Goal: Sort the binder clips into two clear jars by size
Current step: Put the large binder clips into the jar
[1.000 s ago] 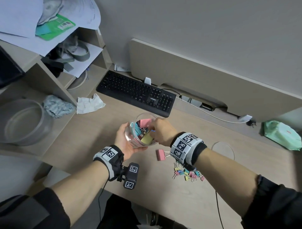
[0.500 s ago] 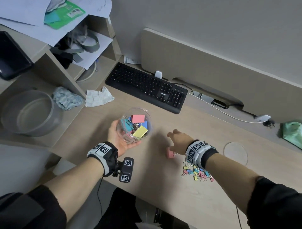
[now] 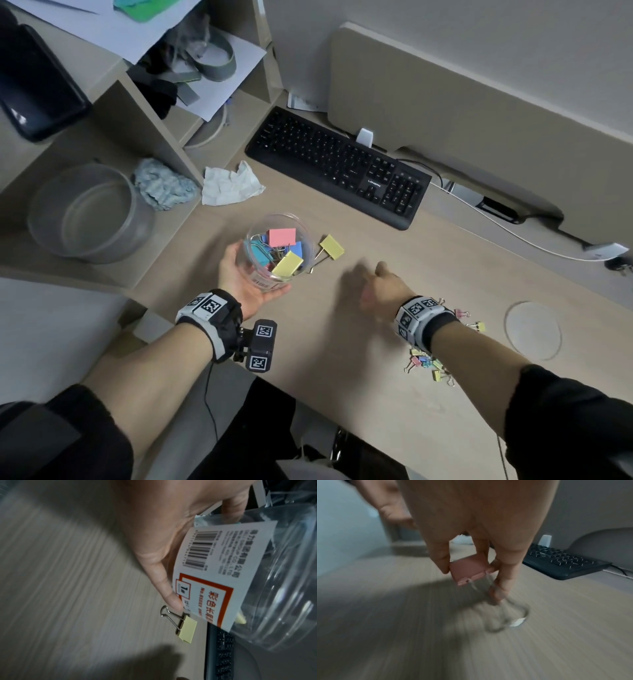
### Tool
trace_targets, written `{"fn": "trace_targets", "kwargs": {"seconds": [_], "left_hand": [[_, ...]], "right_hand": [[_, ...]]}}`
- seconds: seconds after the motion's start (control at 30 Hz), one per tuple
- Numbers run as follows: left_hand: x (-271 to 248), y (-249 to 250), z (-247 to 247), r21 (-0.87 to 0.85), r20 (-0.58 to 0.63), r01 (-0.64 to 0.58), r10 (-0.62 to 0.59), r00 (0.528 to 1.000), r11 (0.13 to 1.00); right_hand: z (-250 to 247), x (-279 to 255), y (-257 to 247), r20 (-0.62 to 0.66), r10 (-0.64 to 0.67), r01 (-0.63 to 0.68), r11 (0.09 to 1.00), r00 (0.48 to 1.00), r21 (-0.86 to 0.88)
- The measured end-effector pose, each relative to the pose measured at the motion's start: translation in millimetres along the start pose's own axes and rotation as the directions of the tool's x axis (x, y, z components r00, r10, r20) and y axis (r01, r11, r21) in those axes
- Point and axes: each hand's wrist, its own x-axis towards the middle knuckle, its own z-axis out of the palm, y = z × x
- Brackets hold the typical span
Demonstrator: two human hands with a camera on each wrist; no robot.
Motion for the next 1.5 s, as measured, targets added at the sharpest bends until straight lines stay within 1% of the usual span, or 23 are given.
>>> {"fn": "trace_targets", "kwargs": {"seconds": [0.07,0.13,0.23,0.33,0.4,0.47,0.53,0.63,0.7,0.77,0.83,0.93,1.0,1.07,1.13,1.2,1.27,1.37,1.5], "left_hand": [[0,6,-5,-0.015,-0.004,-0.012,0.012,1.0,1.0],[0,11,-9,-0.025,-0.002,-0.018,0.018,1.0,1.0],[-1,19,-16,-0.039,-0.015,-0.027,0.027,1.0,0.999],[-2,26,-21,-0.046,-0.015,-0.024,0.024,1.0,0.999],[-3,28,-23,-0.045,-0.015,-0.016,0.015,1.0,0.999],[-2,29,-26,-0.049,-0.02,-0.009,0.008,1.0,0.999],[-2,29,-28,-0.052,-0.023,-0.004,0.003,1.0,0.999],[0,26,-29,-0.057,-0.026,0.005,-0.006,1.0,0.998],[0,25,-26,-0.056,-0.025,0.005,-0.006,1.0,0.998],[0,23,-23,-0.054,-0.027,0.004,-0.005,1.0,0.999],[-1,21,-18,-0.048,-0.022,0.001,-0.002,1.0,0.999],[-5,17,-7,-0.033,-0.016,-0.005,0.004,1.0,0.999],[-10,13,2,-0.026,-0.009,-0.012,0.012,1.0,1.0],[-14,8,13,-0.015,0.01,-0.015,0.015,1.0,1.0],[-21,2,27,0.004,0.044,-0.006,0.006,0.999,1.0],[-28,-4,41,0.03,0.079,-0.001,-0.001,0.997,1.0],[-36,-11,55,0.053,0.128,-0.002,-0.005,0.992,0.999],[-47,-22,73,0.08,0.19,-0.004,-0.011,0.982,0.997],[-56,-30,85,0.083,0.211,0.002,-0.019,0.977,0.997]], "right_hand": [[-12,10,-12,-0.064,0.012,-0.008,0.997,0.998,0.072],[-20,22,-23,-0.099,-0.002,0.009,0.998,0.995,0.07],[-31,39,-39,-0.136,-0.073,0.066,0.996,0.988,-0.056],[-35,55,-49,-0.138,-0.132,0.101,0.971,0.982,-0.216],[-33,66,-48,-0.1,-0.126,0.091,0.951,0.987,-0.297],[-31,75,-48,-0.048,-0.114,0.091,0.935,0.992,-0.343],[-27,79,-50,-0.057,-0.114,0.086,0.932,0.992,-0.352],[-20,78,-49,-0.101,-0.099,0.063,0.948,0.99,-0.312],[-19,75,-47,-0.101,-0.067,0.04,0.966,0.993,-0.254],[-26,68,-46,-0.116,-0.001,-0.017,0.988,0.993,-0.151],[-38,60,-44,-0.158,0.052,-0.057,0.998,0.986,-0.028],[-64,41,-40,-0.283,0.039,0.001,0.99,0.958,0.14],[-81,23,-39,-0.362,0.008,0.057,0.984,0.932,0.17],[-96,6,-41,-0.405,-0.079,0.15,0.978,0.911,0.147],[-107,-13,-46,-0.404,-0.181,0.232,0.969,0.897,0.082],[-113,-28,-53,-0.391,-0.254,0.271,0.963,0.885,-0.011],[-116,-38,-60,-0.364,-0.278,0.261,0.961,0.889,-0.095],[-118,-51,-69,-0.337,-0.259,0.206,0.961,0.905,-0.186],[-126,-68,-69,-0.39,-0.28,0.171,0.942,0.877,-0.29]]}}
